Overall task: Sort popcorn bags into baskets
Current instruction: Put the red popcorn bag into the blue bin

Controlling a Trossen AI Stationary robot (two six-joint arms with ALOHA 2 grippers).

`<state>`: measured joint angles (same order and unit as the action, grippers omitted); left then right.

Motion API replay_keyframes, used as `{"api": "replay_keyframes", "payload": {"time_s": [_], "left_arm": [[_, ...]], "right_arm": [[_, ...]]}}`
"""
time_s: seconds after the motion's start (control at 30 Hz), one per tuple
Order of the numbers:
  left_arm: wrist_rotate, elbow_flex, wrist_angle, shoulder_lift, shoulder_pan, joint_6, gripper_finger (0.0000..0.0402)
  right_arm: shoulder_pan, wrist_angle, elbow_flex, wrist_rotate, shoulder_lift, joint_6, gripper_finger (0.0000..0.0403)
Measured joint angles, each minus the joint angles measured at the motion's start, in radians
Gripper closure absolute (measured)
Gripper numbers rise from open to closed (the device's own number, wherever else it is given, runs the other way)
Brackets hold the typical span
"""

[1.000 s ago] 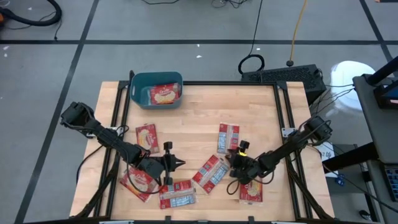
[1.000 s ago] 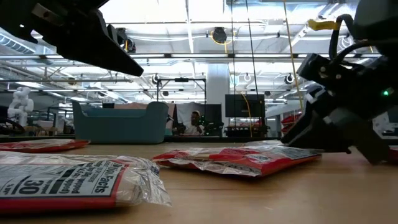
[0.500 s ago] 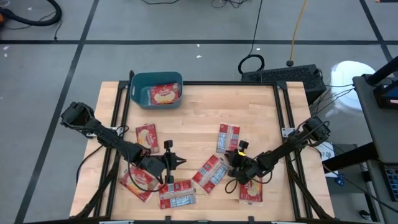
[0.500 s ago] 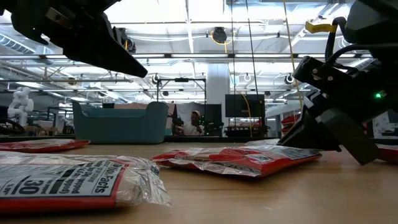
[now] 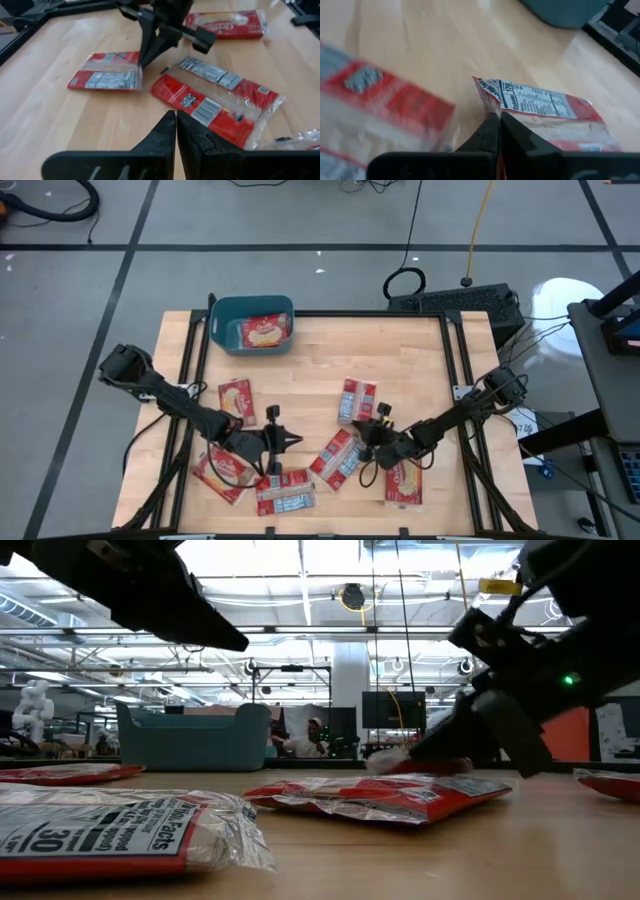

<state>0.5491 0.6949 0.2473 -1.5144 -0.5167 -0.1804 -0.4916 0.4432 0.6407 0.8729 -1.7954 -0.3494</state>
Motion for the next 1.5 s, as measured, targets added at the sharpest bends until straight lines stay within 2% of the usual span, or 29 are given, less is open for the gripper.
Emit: {"api": "replay_keyframes", "payload": {"time_s": [0.2,0.33,0.43,0.6,0.73,1.07,1.3,1.5], "left_arm": [[0.001,0.0,0.075,-0.06,0.006,0.078,0.0366],[0.001,0.0,0.19,-0.119,0.019,0.143,0.0316],[0.024,0.0,0.243,-0.152,0.031,0.186,0.027],[0.13,0.0,0.216,-0.153,0.035,0.179,0.0205],[0.132,0.0,0.219,-0.151,0.023,0.199,0.0176],[0.13,0.0,0.181,-0.151,0.019,0.208,0.0167],[0.13,0.0,0.173,-0.151,0.019,0.18,0.0167],[0.13,0.0,0.173,-0.151,0.019,0.171,0.0167]], "right_arm": [[0.02,0.201,0.0,0.01,0.001,0.095,0.0402],[0.027,0.337,0.001,0.005,0.001,0.165,0.0402],[0.033,0.41,0.002,-0.041,0.002,0.196,0.0402],[0.033,0.465,0.002,-0.066,0.002,0.205,0.0403],[0.033,0.472,0.002,-0.066,0.002,0.205,0.0403],[0.032,0.525,0.003,-0.067,0.003,0.161,0.0403],[0.03,0.635,0.003,-0.072,0.003,0.195,0.0403],[0.029,0.714,0.003,-0.12,0.003,0.242,0.0403]]}}
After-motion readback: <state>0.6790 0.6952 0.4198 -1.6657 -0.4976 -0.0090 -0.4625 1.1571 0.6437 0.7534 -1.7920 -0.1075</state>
